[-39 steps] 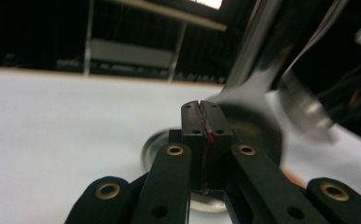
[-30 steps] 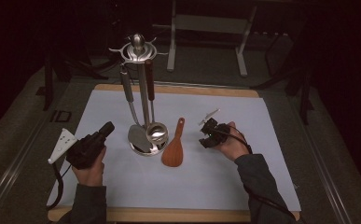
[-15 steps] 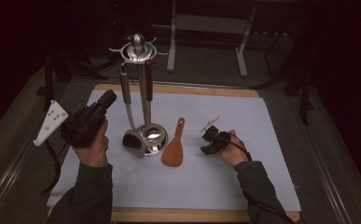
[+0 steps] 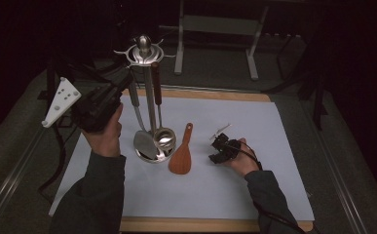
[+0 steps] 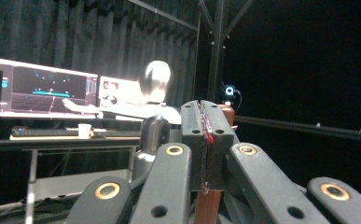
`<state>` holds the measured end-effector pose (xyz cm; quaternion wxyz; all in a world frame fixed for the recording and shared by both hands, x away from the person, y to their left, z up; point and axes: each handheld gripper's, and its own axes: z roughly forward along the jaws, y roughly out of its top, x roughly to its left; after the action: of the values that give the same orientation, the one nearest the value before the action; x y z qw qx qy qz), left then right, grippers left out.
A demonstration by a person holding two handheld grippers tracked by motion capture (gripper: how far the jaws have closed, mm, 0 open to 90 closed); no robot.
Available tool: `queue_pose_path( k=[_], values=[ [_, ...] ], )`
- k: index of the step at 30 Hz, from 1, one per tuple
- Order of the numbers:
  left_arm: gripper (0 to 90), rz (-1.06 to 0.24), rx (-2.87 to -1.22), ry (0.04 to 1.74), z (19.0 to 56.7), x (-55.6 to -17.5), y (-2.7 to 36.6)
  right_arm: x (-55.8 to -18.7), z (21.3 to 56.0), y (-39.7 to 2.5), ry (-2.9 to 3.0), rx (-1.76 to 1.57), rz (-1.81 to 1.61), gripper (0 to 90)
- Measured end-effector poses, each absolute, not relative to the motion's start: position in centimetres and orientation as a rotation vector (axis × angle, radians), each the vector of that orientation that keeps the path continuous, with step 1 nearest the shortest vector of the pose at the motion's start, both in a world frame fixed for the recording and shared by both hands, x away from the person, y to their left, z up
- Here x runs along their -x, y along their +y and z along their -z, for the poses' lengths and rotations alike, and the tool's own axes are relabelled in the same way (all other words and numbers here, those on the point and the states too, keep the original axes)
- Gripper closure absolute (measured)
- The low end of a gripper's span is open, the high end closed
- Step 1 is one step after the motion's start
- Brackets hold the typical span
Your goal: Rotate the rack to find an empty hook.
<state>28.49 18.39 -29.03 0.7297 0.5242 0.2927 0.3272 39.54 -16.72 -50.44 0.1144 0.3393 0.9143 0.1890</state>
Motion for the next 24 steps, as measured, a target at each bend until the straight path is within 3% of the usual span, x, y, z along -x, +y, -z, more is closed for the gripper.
queue_pose_path(
  k=[24],
  values=[
    [89.7, -0.718, -1.145, 0.712, 28.5, -30.7, 20.3, -39.5, 50.6, -16.4, 2.685, -0.990, -0.574, 49.7]
  ],
)
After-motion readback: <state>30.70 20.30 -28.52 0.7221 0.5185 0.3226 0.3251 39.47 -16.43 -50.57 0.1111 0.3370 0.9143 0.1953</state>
